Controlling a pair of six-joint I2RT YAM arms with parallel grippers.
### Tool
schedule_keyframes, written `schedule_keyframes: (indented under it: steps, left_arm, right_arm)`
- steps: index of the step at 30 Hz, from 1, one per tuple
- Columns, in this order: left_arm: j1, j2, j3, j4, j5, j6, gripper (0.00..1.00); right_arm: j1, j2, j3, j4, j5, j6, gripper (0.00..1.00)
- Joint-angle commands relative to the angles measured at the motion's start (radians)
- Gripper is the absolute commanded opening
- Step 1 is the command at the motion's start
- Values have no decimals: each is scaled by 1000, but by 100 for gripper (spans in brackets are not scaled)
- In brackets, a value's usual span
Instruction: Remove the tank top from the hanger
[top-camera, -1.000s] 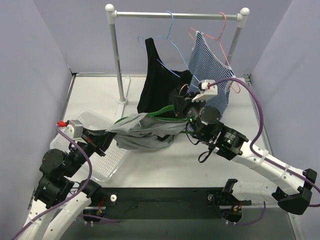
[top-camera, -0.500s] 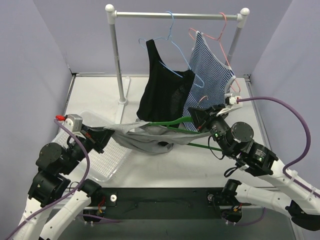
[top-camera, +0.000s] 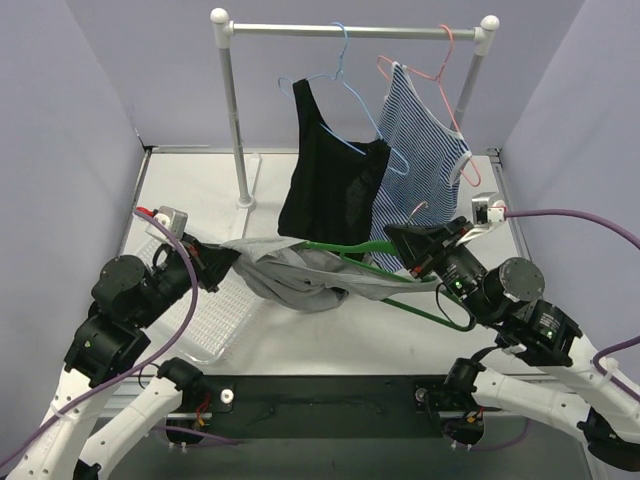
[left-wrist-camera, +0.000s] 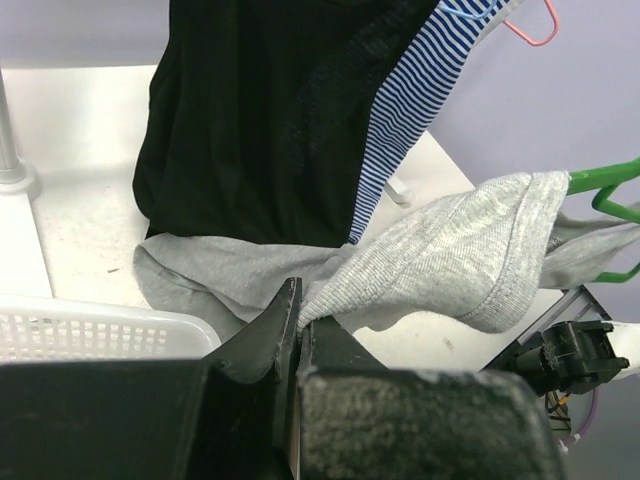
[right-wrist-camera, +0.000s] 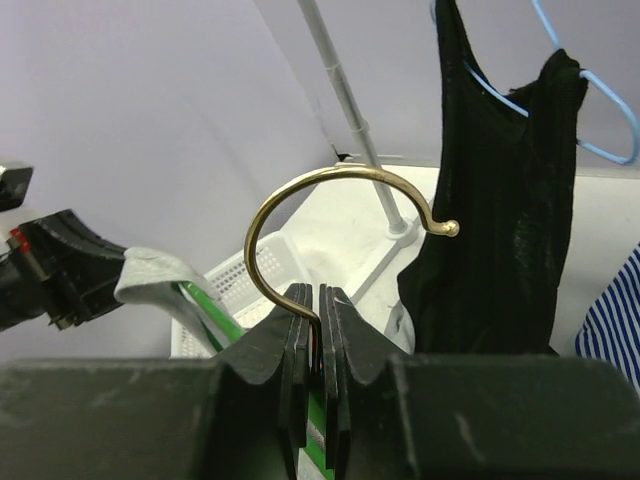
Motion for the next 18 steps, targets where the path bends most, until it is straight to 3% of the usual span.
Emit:
schedule_keyframes:
  steps: [1,6,10,13,18]
  left_arm:
    - [1,32,94,-22,21,-4,0]
    - [1,60,160,-16,133,-15,0]
    - [1,74,165,27,305,-34,0]
    - [1,101,182,-37,281,-15,0]
    - [1,170,232,-215,95,37,0]
  right_arm:
    - [-7,-62,3,56,-104,-68,0]
    - [-7,-123,-63,27,-170,-134,0]
    - [-8,-169,-108,47,-223,-166,0]
    - [-7,-208,-117,67,-247,-194,0]
    - [-7,-275,-157,136,-250,-198,0]
